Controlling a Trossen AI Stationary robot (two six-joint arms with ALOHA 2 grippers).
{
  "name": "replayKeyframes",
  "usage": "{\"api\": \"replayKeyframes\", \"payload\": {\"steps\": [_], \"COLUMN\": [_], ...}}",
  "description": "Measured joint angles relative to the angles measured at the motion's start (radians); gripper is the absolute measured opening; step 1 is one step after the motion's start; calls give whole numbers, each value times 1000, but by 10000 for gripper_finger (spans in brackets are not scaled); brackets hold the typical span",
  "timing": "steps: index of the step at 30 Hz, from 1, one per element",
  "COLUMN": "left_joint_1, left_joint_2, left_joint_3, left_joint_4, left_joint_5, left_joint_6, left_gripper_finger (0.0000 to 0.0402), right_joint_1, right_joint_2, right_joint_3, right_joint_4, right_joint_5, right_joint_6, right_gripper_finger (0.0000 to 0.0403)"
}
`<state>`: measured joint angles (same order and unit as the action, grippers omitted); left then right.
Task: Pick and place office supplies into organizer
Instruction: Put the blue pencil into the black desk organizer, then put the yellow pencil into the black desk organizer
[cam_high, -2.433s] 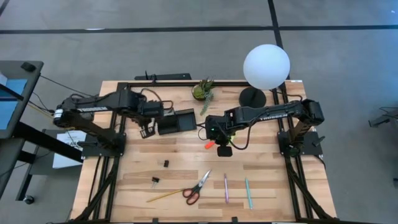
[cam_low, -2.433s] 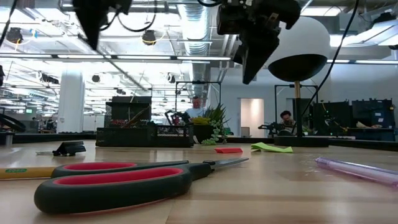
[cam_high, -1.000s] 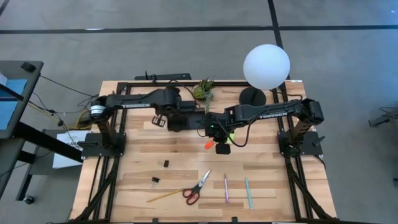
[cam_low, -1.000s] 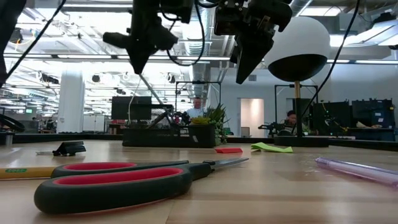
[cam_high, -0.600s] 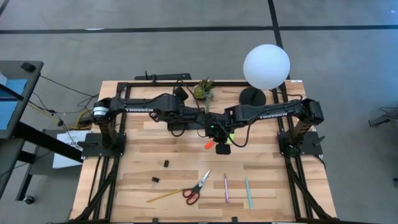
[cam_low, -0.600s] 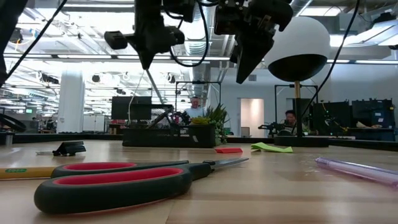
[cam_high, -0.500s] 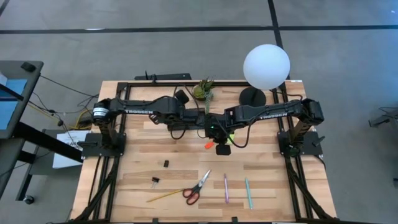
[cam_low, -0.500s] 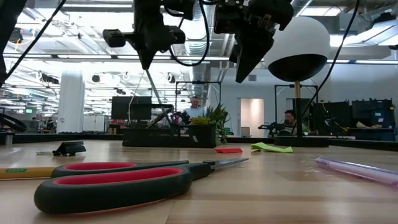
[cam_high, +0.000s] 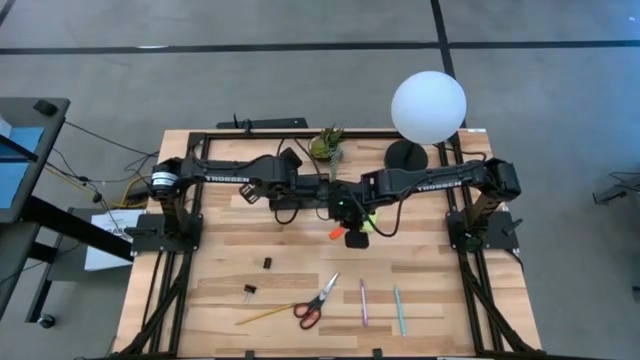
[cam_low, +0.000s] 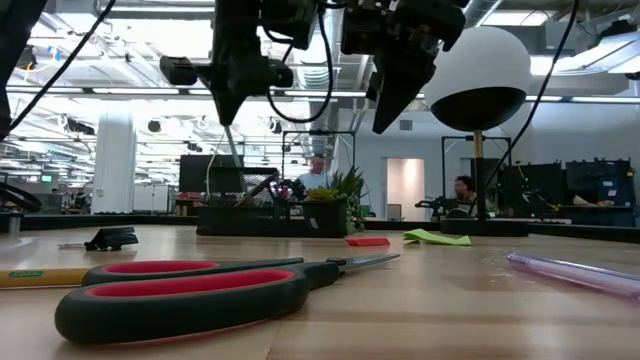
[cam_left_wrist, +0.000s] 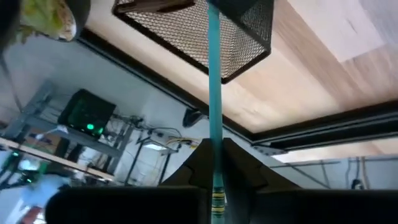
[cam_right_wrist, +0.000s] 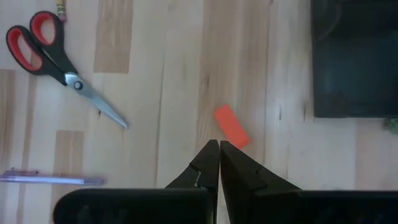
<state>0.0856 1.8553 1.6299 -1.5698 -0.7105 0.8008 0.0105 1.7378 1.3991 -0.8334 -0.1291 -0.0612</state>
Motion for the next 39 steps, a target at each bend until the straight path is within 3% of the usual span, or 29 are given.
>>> {"api": "replayKeyframes", "payload": {"steps": [10, 16, 20, 24, 30, 35, 39], "left_joint_1": [0, -1, -3, 2, -6, -131, -320], "left_joint_2": [-1, -1, -1, -5, -144, -268, -338], "left_joint_3": [0, 27, 104, 244, 303, 301, 294], "left_joint_4": [63, 93, 77, -5, 44, 24, 24], "left_joint_5": [104, 104, 118, 175, 314, 282, 155], "left_joint_6": [-175, -303, -440, -691, -1015, -1225, -1426], "left_gripper_finger": [106, 136, 133, 121, 95, 68, 55], "right_joint_1": [11, 49, 79, 106, 187, 259, 286], "right_joint_2": [0, -41, -139, -271, -431, -520, -628], "right_joint_3": [0, 0, 0, 0, 0, -10, -106], "right_joint_4": [-40, -117, -154, -142, -34, -7, 74], "right_joint_5": [0, 0, 0, 1, 60, 87, 173], "right_joint_6": [10, 89, 158, 243, 274, 246, 288], "right_gripper_finger": [8, 8, 8, 8, 8, 8, 8]}}
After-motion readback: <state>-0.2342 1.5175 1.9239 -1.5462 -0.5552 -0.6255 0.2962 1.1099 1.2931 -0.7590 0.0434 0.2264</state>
